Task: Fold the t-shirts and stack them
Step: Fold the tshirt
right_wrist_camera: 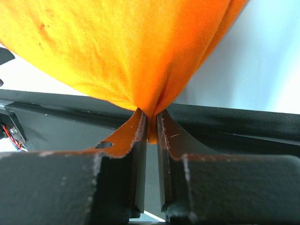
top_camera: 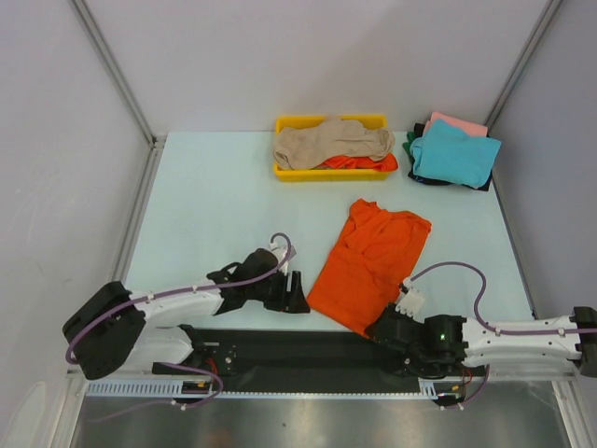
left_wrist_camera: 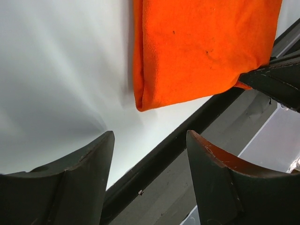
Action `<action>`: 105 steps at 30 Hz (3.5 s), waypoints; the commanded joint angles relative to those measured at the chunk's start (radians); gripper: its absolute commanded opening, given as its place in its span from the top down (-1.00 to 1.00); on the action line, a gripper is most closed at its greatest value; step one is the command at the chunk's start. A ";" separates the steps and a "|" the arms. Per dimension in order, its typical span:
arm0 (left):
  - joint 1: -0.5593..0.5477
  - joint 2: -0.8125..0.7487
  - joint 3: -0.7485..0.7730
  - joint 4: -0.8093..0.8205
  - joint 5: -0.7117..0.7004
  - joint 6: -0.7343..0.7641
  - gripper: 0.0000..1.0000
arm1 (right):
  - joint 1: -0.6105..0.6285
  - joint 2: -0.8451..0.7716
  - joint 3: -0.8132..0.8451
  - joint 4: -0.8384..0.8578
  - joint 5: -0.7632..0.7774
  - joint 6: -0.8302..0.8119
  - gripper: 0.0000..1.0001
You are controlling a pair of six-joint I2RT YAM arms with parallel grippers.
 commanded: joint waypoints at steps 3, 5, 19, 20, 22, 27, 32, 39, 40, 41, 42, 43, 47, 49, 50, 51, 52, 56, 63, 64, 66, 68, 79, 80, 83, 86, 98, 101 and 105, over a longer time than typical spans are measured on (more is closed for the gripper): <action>-0.015 0.013 -0.014 0.071 0.021 -0.019 -0.36 | 0.005 -0.001 -0.021 -0.036 0.065 0.019 0.81; -0.020 0.022 -0.012 0.072 0.020 -0.019 -0.36 | 0.003 -0.001 -0.024 -0.031 0.065 0.017 0.81; -0.023 0.171 -0.014 0.232 0.010 -0.078 -0.11 | -0.003 0.016 -0.033 0.001 0.054 0.005 0.92; -0.023 0.180 -0.011 0.238 0.011 -0.078 -0.04 | -0.004 0.016 -0.033 0.004 0.054 0.002 0.94; -0.023 0.194 -0.009 0.256 0.009 -0.084 0.31 | -0.004 0.019 -0.033 0.005 0.056 0.002 1.00; -0.023 0.199 0.002 0.260 -0.002 -0.086 0.98 | -0.004 0.029 -0.027 0.012 0.060 -0.007 1.00; -0.026 0.145 -0.003 0.191 -0.052 -0.080 0.99 | -0.001 0.065 0.001 0.015 0.048 -0.024 1.00; -0.035 -0.107 -0.017 -0.044 -0.132 -0.072 0.99 | 0.066 0.215 0.100 0.068 0.037 0.002 1.00; -0.037 -0.134 -0.015 -0.097 -0.132 -0.072 1.00 | 0.080 0.259 0.143 0.061 0.039 0.009 1.00; -0.038 -0.163 -0.015 -0.122 -0.138 -0.072 0.99 | 0.116 0.278 0.166 0.038 0.053 0.022 1.00; -0.038 -0.187 -0.012 -0.145 -0.143 -0.074 0.99 | 0.130 0.298 0.191 0.021 0.057 0.040 1.00; -0.040 -0.230 -0.011 -0.188 -0.146 -0.074 0.99 | 0.146 0.340 0.248 0.006 0.060 0.048 1.00; -0.040 -0.292 0.008 -0.263 -0.152 -0.072 0.99 | 0.183 0.414 0.385 -0.118 0.094 0.091 1.00; -0.040 -0.295 0.032 -0.289 -0.163 -0.065 0.99 | 0.186 0.414 0.415 -0.212 0.115 0.115 1.00; -0.040 -0.289 0.043 -0.294 -0.164 -0.060 0.99 | 0.183 0.396 0.433 -0.241 0.144 0.118 1.00; -0.040 -0.281 0.058 -0.308 -0.170 -0.051 0.99 | 0.177 0.385 0.439 -0.284 0.157 0.117 1.00; -0.039 -0.274 0.095 -0.314 -0.183 -0.045 0.99 | 0.149 0.370 0.444 -0.301 0.166 0.097 1.00; -0.038 -0.214 0.216 -0.334 -0.210 -0.006 1.00 | 0.059 0.293 0.456 -0.346 0.197 0.017 1.00; -0.006 0.001 0.512 -0.378 -0.221 0.093 0.99 | -0.191 0.160 0.478 -0.363 0.182 -0.209 1.00; 0.000 0.063 0.576 -0.379 -0.213 0.103 0.99 | -0.230 0.132 0.488 -0.360 0.177 -0.248 1.00; 0.023 0.123 0.649 -0.386 -0.189 0.135 0.99 | -0.344 0.111 0.499 -0.341 0.162 -0.361 1.00; 0.035 0.218 0.759 -0.400 -0.166 0.153 0.99 | -0.423 0.092 0.505 -0.294 0.108 -0.437 1.00; 0.110 0.613 1.207 -0.487 -0.063 0.204 1.00 | -0.848 0.174 0.514 -0.104 -0.162 -0.753 1.00; 0.113 0.633 1.230 -0.490 -0.055 0.205 0.99 | -0.886 0.183 0.514 -0.087 -0.176 -0.779 1.00; 0.124 0.703 1.301 -0.507 -0.045 0.204 0.99 | -0.957 0.209 0.511 -0.051 -0.228 -0.808 1.00; 0.142 0.746 1.332 -0.503 -0.029 0.196 1.00 | -1.014 0.238 0.513 -0.021 -0.272 -0.845 1.00; 0.176 0.918 1.516 -0.510 0.023 0.170 0.99 | -1.193 0.371 0.514 0.087 -0.400 -0.966 1.00; 0.179 0.950 1.560 -0.520 0.024 0.152 0.99 | -1.224 0.410 0.521 0.110 -0.426 -0.986 1.00; 0.184 1.002 1.592 -0.517 0.023 0.133 0.99 | -1.256 0.454 0.533 0.131 -0.437 -1.004 1.00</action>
